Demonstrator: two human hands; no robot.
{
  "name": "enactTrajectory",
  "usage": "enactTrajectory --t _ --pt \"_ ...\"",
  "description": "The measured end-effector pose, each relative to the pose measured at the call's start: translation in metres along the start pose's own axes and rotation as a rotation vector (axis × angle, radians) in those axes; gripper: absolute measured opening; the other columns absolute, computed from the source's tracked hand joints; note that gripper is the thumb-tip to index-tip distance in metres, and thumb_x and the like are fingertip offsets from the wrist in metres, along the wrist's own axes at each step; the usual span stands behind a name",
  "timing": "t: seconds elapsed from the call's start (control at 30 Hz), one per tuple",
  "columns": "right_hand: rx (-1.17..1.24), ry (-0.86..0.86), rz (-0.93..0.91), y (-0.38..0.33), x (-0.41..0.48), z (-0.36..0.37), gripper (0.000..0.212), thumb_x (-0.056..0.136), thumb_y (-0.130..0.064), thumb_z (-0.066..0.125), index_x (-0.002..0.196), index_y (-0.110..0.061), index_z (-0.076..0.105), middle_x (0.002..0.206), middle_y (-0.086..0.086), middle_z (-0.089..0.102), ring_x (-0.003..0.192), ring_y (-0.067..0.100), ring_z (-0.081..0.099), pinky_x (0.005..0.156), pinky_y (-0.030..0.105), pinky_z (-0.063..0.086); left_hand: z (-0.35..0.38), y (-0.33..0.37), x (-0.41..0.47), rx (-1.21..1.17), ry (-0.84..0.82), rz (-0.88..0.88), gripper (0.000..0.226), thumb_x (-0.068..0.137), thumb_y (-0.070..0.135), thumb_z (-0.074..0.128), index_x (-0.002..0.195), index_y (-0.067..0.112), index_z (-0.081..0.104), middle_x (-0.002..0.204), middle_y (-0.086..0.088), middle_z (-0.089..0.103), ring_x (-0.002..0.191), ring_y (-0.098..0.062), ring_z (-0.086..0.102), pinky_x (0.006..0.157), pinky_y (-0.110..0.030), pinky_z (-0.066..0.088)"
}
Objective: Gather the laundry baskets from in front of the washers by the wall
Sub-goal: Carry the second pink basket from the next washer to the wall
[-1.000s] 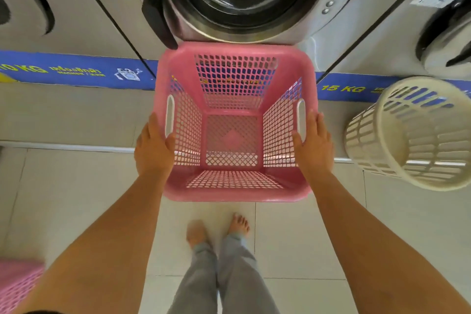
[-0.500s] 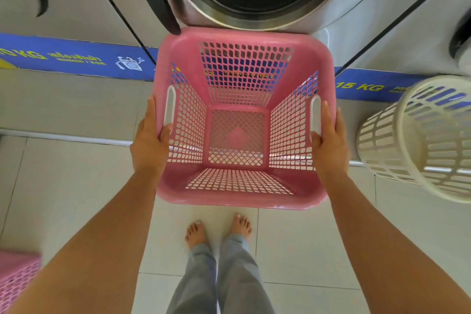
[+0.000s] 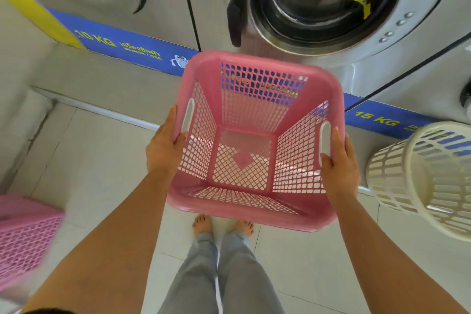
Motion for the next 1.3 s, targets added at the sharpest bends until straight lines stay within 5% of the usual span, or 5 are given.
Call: enactTrajectory --t 0.43,0.6,0.77,1.03,1.3 --pt "0.052 -0.169 -0.357 -0.173 -0.075 -0.004 0.073 0.092 -0.007 0.045 0.150 -0.040 0.016 0.160 -0.002 0.016 0.138 0.022 0.029 0.095 0.041 0.040 -0.154 -0.121 -0.101 -0.103 0.248 -0.289 0.066 0.093 0.037 0.053 0.148 0.045 0.017 0.118 -0.012 0.063 0.092 -0.033 0.065 0.078 -0.045 0.056" --pt "0.067 -0.202 -0.502 -0.251 -0.127 0.022 0.073 0.092 -0.005 0.047 0.151 -0.037 0.018 0.159 -0.003 0.020 0.135 0.021 0.032 0.095 0.041 0.040 -0.213 -0.190 -0.148 -0.135 0.332 -0.399 0.065 0.094 0.032 0.053 0.150 0.038 0.020 0.102 -0.015 0.067 0.075 -0.029 0.062 0.064 -0.035 0.052" --pt "0.019 -0.243 -0.664 -0.327 -0.187 0.054 0.072 0.091 -0.009 0.048 0.151 -0.036 0.019 0.157 0.004 0.025 0.142 0.025 0.027 0.100 0.050 0.039 -0.279 -0.259 -0.199 -0.165 0.407 -0.492 0.064 0.095 0.032 0.052 0.149 0.039 0.020 0.098 -0.013 0.069 0.071 -0.032 0.067 0.066 -0.047 0.059" --pt "-0.055 -0.261 -0.912 -0.468 -0.269 0.074 0.070 0.088 -0.006 0.047 0.147 -0.034 0.023 0.140 0.013 0.042 0.119 0.038 0.047 0.075 0.043 0.041 -0.395 -0.346 -0.259 -0.177 0.586 -0.559 0.060 0.096 0.028 0.050 0.149 0.039 0.023 0.091 -0.002 0.064 0.060 -0.014 0.056 0.063 -0.029 0.051" --pt "0.024 -0.220 -1.105 -0.605 -0.328 0.071 0.064 0.085 -0.004 0.051 0.144 -0.022 0.034 0.126 0.022 0.050 0.109 0.043 0.053 0.088 0.051 0.044 -0.492 -0.402 -0.293 -0.227 0.777 -0.635 0.062 0.093 0.030 0.054 0.148 0.036 0.027 0.130 -0.007 0.062 0.109 -0.030 0.063 0.082 -0.029 0.044"
Point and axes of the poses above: each hand's wrist, its own x-axis towards the middle knuckle, its own z-axis out of the palm, y = z × x, the point moved 1 cm from there along x, towards the middle knuckle
